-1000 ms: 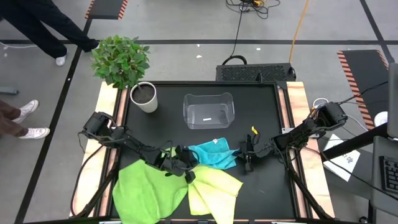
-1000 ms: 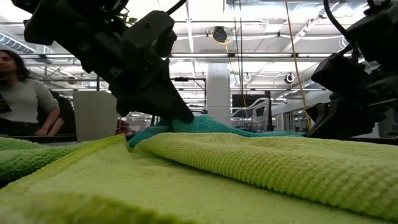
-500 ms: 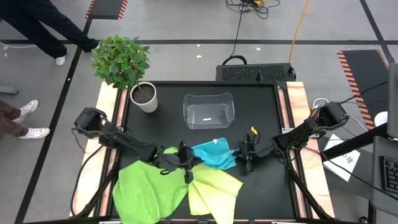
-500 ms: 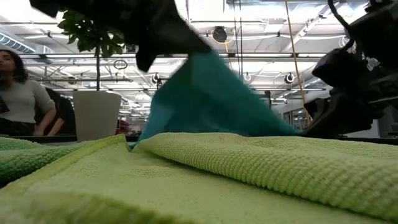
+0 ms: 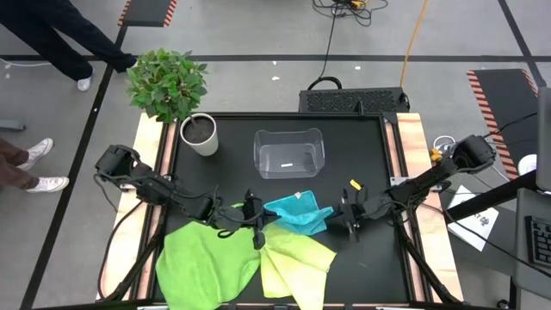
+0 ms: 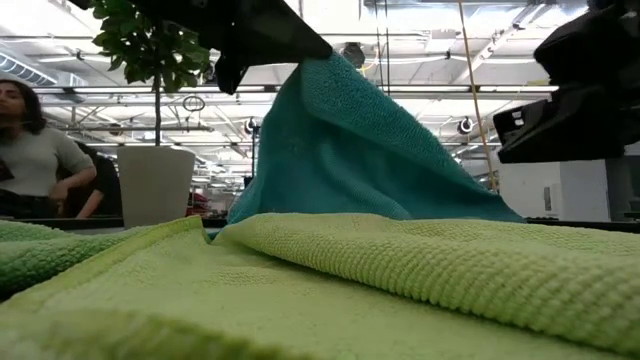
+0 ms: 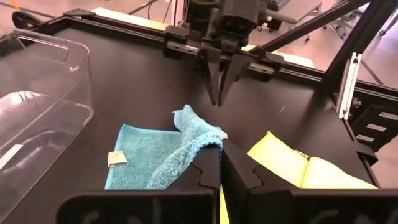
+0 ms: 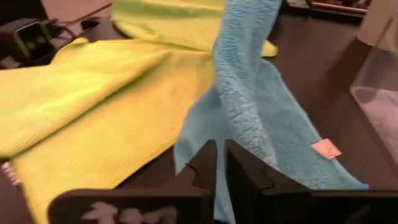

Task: Fold microfiber towels
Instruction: Fold the blue towel

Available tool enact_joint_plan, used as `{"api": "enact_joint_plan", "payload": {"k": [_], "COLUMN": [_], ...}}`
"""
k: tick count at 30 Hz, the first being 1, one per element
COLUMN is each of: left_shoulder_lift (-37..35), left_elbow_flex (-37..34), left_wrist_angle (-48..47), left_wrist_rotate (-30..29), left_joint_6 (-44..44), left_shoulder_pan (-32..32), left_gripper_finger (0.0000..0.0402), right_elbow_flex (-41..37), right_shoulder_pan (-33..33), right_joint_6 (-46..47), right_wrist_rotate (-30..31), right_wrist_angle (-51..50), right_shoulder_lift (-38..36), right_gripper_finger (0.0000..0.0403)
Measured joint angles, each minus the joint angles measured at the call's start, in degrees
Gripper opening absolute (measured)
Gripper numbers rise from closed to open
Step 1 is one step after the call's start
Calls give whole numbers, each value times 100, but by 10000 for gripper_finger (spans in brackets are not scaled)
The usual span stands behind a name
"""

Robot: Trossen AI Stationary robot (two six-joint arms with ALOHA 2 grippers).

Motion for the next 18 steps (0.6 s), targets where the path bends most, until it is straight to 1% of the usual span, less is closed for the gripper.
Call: {"api": "enact_joint_plan", "payload": {"k": [3,5,7,10,13,18], "left_shoulder_lift": [0,0,0,0,0,0], "left_elbow_flex": [0,0,0,0,0,0], "left_wrist_angle": [127,253,389,647,850,1148], "left_wrist_rotate": [1,47,181,442,649,725], "left_joint_6": [41,57,126,141,149,255], "left_shoulder_pan": [9,43,111,253,384,543], "left_gripper_finger": [2,2,2,2,2,2], "right_elbow_flex": [0,0,0,0,0,0], "right_shoulder_pan": [100,150,166,165,171,186], "right_joint_6": [9,46,62,22,40,39], "right_wrist_rotate": [21,148,314,362,607,824], "right_wrist_angle": [-101,-145,-117,-146,-138,-111], "right_shoulder_lift": [-60,-53,-58,-54,-54,-53], "right_gripper_finger": [56,75,93,114,127,132]}}
